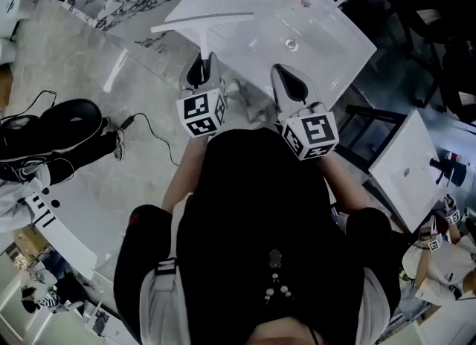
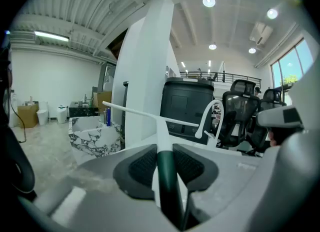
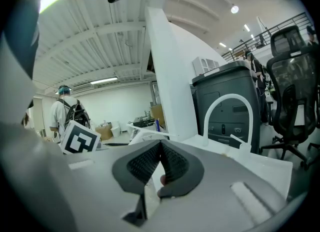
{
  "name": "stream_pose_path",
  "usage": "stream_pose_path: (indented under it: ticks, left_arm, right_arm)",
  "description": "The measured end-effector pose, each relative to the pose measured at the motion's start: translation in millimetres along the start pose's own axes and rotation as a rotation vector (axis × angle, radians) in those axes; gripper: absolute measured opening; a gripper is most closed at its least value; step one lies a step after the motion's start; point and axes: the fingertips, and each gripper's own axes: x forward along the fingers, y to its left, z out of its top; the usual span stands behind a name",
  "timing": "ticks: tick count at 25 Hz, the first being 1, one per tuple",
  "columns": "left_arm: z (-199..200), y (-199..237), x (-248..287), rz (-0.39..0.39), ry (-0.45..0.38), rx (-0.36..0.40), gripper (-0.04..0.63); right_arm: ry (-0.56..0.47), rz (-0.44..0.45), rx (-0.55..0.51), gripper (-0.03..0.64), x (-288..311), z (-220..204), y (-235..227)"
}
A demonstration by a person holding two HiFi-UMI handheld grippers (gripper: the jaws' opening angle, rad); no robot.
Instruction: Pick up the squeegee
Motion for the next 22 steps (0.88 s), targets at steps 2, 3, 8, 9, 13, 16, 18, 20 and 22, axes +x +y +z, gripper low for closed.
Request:
stream_pose_path:
  ticks: [2,3,8,9,13,16,18,20,22]
  left_arm:
    - [11,-2,-9,-0.009,-0.025,-0.006,0.109]
    - [18,-3,-13,-0.013,-0.038,-0.007,0.109]
    - [58,-12,-29,-0.040,-0.130,-0.005,0.108]
    - [67,-14,-33,-0.048,-0.147,-0.002,0.109]
    - [96,-24,-46,-0.084,-0.208,0.017,0.109]
    - [113,-30,-52,-0.108,-0.237,0.034,0.109]
    - [122,-34,-56,-0.117,-0.254,0.046,0.109]
    - [129,-38,-61,-0.121,-0.273,0.057,0.108]
    - [137,-41,-64,-0.125,-0.293,0.067,0.109]
  right_arm:
    - [-0.010,0.003,-0.007,0.003,-2,6,2]
    - [-0.017,0.006,-0.010,0.003,-2,10,3]
    - [-0.069,0.015,-0.028,0.003,-3,31,7]
    - [-0.079,0.015,-0.029,0.002,-4,36,9]
    - [-0.124,0.023,-0.035,0.003,-6,56,15]
    - [-0.149,0.024,-0.032,0.003,-5,68,18]
    - [-0.163,0.025,-0.035,0.002,-6,75,21]
    - [-0.172,0.029,-0.040,0.002,-9,79,22]
    - [-0.178,0.026,-0.045,0.002,-13,82,22]
